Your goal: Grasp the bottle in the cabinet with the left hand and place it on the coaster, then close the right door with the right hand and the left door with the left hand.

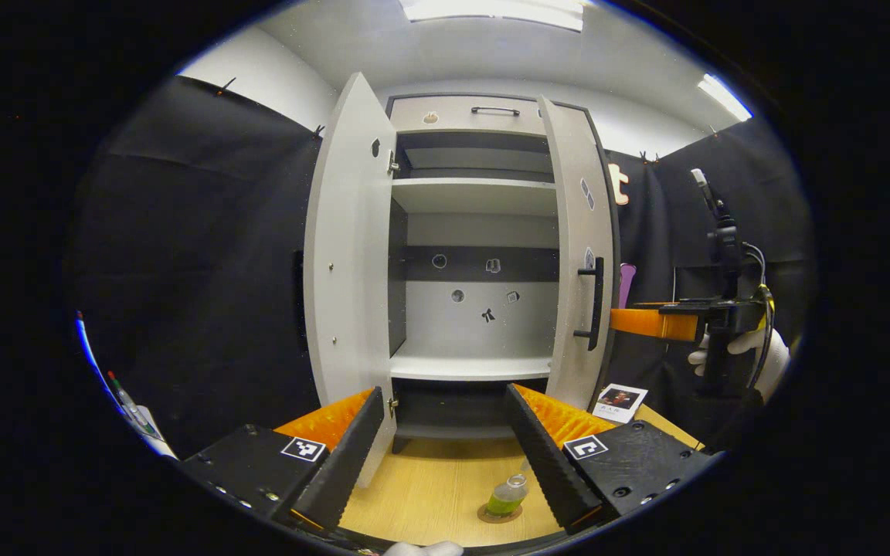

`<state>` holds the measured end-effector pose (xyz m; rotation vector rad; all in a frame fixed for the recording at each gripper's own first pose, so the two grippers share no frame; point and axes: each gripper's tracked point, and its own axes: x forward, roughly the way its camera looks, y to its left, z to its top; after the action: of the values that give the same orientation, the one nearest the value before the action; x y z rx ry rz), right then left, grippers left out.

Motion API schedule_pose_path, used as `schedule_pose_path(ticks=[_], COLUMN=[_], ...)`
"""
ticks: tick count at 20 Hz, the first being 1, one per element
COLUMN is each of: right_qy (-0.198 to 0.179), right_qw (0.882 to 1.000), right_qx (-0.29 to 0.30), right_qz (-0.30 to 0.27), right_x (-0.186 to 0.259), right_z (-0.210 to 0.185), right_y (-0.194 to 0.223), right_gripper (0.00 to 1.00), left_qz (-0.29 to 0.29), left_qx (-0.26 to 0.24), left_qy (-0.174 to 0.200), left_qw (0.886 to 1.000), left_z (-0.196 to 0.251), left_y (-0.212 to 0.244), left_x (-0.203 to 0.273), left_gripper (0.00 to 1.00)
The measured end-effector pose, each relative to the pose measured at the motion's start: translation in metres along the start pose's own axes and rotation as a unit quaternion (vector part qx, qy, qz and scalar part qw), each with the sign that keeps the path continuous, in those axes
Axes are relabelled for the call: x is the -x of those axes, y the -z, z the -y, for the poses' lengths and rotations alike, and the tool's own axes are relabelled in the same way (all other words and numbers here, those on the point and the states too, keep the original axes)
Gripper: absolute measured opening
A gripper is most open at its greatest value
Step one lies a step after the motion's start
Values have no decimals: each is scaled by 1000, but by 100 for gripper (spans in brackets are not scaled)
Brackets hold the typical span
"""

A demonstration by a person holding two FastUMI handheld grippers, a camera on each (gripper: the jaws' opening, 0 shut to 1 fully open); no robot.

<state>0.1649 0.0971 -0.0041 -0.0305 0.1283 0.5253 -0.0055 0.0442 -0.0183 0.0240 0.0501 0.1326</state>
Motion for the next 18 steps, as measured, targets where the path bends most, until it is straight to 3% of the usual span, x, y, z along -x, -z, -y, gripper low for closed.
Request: schedule_pose_path(ticks=[7, 18], right_qy=[24, 113], right_qw=[1000, 992], right_qx=[7, -24], right_qz=[-12, -47], right_x=[33, 88], right_z=[-14, -26], right_y=[18, 61], right_gripper=[82, 82], left_qz=[19, 61], left_qx=[-28, -70], left_qy=[-33, -73], left_qw=[999, 993], left_z=[-71, -203], left_y=[-16, -61], left_x=[-14, -66], left_gripper=[96, 94])
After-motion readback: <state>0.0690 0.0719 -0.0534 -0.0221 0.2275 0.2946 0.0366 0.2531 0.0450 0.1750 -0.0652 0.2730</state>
